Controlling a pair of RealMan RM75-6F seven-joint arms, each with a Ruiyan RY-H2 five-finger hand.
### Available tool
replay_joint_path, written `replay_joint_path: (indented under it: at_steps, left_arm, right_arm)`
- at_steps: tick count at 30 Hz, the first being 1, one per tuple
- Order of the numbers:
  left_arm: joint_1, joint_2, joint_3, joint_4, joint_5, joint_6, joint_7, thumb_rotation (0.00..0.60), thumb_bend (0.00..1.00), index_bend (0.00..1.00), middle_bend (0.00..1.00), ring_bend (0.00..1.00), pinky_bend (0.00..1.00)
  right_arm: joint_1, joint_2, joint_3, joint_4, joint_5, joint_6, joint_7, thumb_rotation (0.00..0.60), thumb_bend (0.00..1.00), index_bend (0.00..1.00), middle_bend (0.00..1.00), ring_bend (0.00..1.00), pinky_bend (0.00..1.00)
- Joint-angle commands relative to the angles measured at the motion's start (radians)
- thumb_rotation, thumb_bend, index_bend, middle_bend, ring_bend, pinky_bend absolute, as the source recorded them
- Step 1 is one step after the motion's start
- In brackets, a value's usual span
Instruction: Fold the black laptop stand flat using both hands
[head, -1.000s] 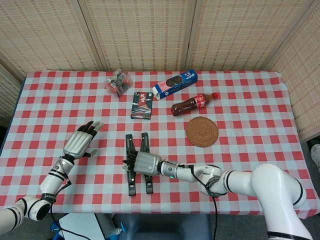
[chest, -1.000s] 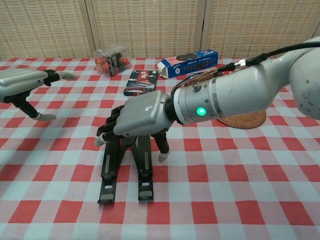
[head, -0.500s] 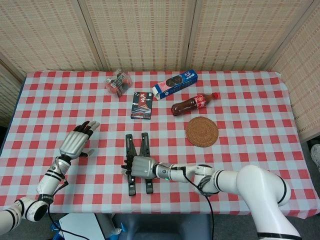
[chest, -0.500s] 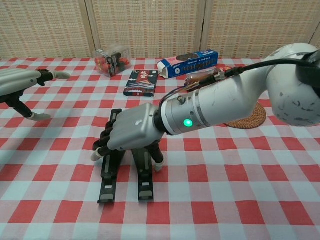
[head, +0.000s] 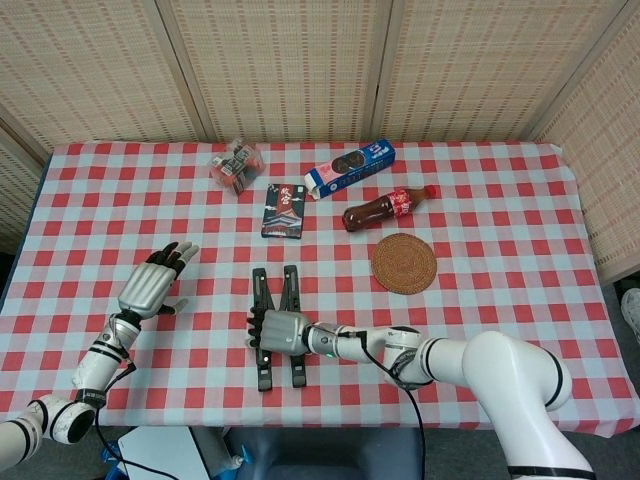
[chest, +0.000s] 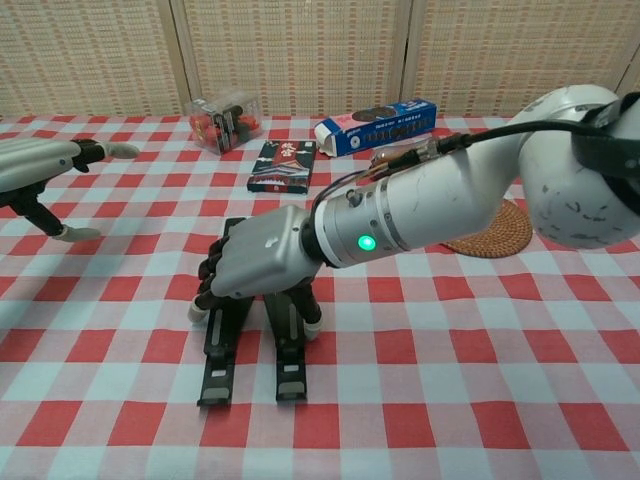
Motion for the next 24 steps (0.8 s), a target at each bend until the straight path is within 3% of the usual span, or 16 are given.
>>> replay_joint_path:
  at_steps: [1,13,16,18,21,24]
  left_arm:
    - [0.000,0.000,0.000,0.000,0.000,-0.001,0.001,0.600,0.25,0.00,0.00,0.00,0.17]
    - [0.001,-0.001,-0.001,-0.002,0.000,-0.006,0.011,0.600,0.25,0.00,0.00,0.00,0.17]
    - [0.000,0.000,-0.004,-0.006,-0.002,-0.007,0.014,0.600,0.25,0.00,0.00,0.00,0.17]
    - [0.000,0.002,-0.006,-0.010,-0.004,-0.006,0.018,0.600,0.25,0.00,0.00,0.00,0.17]
    - [0.002,0.005,-0.010,-0.019,-0.011,-0.003,0.029,0.600,0.25,0.00,0.00,0.00,0.17]
    - [0.008,0.012,-0.016,-0.035,-0.023,0.004,0.041,0.600,0.25,0.00,0.00,0.00,0.17]
  right_arm:
    - [0.000,-0.002,-0.002,0.003,0.003,0.010,0.008,0.600,0.16,0.18,0.21,0.00,0.00]
    - [-0.019,-0.011,-0.019,0.028,-0.018,0.112,0.060,0.600,0.25,0.41,0.38,0.00,0.00]
    - [-0.020,-0.009,-0.023,0.027,-0.020,0.119,0.066,0.600,0.25,0.41,0.37,0.00,0.00]
    - [-0.020,-0.004,-0.022,0.020,-0.010,0.109,0.061,0.600,0.22,0.34,0.28,0.00,0.00]
    - [-0.035,0.008,-0.003,-0.005,0.022,0.109,0.029,0.600,0.14,0.07,0.10,0.00,0.00]
    - [-0.069,0.035,0.026,-0.048,0.078,0.123,-0.024,0.600,0.10,0.00,0.01,0.00,0.00]
